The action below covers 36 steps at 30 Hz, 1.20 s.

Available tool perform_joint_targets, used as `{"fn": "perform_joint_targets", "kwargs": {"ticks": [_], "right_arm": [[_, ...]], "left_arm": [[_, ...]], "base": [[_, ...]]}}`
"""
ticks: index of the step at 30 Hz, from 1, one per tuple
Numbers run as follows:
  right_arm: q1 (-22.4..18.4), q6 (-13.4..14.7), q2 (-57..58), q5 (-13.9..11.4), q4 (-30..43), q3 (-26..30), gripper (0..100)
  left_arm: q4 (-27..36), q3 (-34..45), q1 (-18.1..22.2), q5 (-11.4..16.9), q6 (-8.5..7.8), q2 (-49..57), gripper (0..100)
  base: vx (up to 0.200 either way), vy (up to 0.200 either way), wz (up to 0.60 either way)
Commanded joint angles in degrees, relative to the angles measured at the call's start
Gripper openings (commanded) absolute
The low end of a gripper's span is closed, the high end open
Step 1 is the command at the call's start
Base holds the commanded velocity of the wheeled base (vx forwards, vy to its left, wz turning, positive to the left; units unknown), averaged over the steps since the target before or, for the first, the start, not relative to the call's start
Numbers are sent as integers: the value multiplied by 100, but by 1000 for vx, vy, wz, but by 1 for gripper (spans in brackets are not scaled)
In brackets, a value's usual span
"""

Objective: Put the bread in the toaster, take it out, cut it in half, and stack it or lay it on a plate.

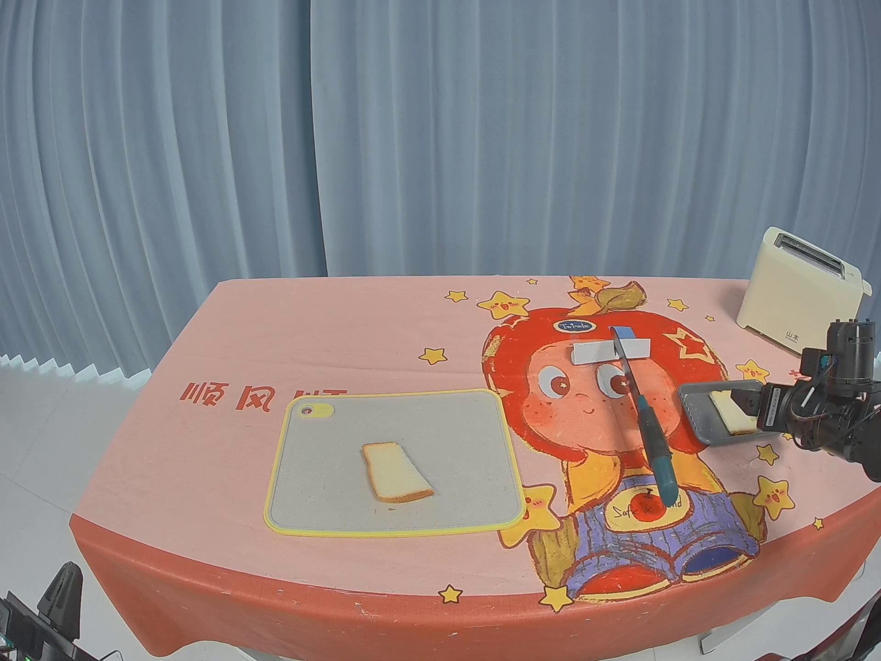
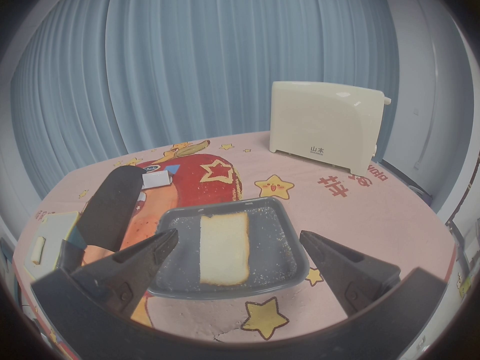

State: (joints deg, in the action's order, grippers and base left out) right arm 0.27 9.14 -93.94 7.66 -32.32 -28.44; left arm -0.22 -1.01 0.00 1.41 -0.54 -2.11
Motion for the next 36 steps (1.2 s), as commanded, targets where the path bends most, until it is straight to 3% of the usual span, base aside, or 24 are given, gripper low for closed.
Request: {"fn": "perform_joint_targets", "kwargs": {"ticks": [1, 36], "right_arm": [[87, 0, 376, -1, -3, 49, 100], [571, -202, 1765, 17, -3, 383, 100]], "left_arm": [[-4, 101, 0, -1, 1, -9, 0], [-4, 101, -9, -1, 1, -9, 0]], "base": [[0, 0, 0], [0, 0, 0]]}}
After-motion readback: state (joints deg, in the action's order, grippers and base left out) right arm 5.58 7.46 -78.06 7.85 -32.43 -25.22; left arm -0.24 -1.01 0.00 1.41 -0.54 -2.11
